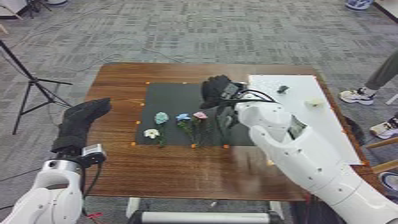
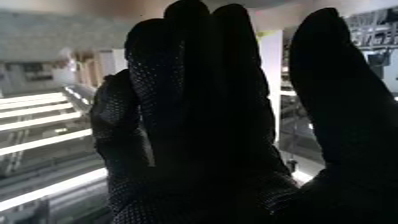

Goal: Arrange flowers

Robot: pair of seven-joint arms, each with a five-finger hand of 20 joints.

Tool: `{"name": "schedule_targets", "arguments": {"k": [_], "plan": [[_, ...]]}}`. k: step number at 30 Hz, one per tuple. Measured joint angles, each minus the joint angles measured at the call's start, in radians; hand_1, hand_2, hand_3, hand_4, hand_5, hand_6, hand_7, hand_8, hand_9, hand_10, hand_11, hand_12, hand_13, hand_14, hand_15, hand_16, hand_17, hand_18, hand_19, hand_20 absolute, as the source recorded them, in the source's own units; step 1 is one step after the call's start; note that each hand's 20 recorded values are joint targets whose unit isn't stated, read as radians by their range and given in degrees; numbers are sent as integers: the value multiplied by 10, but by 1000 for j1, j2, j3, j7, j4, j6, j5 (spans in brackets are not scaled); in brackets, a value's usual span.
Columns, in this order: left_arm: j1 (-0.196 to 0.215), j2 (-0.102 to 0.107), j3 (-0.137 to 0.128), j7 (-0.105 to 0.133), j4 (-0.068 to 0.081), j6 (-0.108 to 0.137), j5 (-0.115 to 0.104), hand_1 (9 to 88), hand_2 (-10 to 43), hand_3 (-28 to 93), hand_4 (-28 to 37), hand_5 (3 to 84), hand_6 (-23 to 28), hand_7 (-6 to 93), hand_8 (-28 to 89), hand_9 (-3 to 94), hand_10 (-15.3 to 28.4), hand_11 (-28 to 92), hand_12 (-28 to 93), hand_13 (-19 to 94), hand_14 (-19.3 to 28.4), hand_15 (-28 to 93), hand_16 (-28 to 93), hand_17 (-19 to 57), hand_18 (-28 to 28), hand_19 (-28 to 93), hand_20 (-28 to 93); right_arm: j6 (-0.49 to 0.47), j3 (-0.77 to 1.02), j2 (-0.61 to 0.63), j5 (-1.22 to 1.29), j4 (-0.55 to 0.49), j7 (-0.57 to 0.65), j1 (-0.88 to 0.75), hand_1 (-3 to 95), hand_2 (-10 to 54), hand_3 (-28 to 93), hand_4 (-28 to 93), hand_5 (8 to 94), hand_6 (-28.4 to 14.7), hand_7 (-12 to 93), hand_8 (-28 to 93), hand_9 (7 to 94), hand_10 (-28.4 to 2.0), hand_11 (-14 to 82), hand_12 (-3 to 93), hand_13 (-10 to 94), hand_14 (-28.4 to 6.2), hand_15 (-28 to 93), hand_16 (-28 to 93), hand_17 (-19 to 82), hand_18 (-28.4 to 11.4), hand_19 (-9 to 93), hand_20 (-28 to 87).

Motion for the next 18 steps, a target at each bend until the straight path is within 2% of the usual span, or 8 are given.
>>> {"name": "schedule_targets", "arguments": {"k": [3, 8, 13, 18], "plan": [[1, 0, -1, 1, 0, 0, 0, 267, 41, 685, -244, 560, -12, 170, -93, 521, 140, 200, 97, 380, 166, 177, -26, 45, 98, 54, 152, 11, 38, 32, 4, -48, -2, 0, 346, -95, 713, -180, 571, 6, 244, -120, 650, -129, 169, 188, 651, -121, 490, 299, 292, -224, 725, 546], [3, 0, -3, 2, 0, 0, 0, 266, 41, 686, -244, 560, -13, 170, -93, 521, 140, 200, 97, 380, 166, 178, -26, 46, 97, 53, 151, 30, 159, 68, 3, -64, -10, -3, 310, -95, 716, -195, 425, -28, 219, -111, 497, -150, 136, 192, 588, -141, 526, 302, 276, -236, 736, 552], [9, 0, -7, 4, -1, 0, 0, 267, 41, 685, -244, 560, -13, 170, -94, 521, 141, 201, 98, 380, 166, 177, -26, 46, 97, 53, 151, 9, 236, 118, -35, -9, -9, 7, 286, -95, 724, -207, 401, -37, 206, -107, 462, -151, 124, 194, 566, -147, 545, 294, 269, -240, 739, 555], [10, 0, -7, 4, -1, 0, 0, 268, 40, 684, -242, 560, -14, 172, -94, 521, 140, 201, 98, 380, 166, 178, -26, 46, 97, 53, 151, -72, 347, 144, -132, 52, -7, -16, 283, -95, 722, -213, 397, -36, 204, -104, 457, -150, 121, 195, 563, -149, 551, 288, 267, -241, 740, 557]]}}
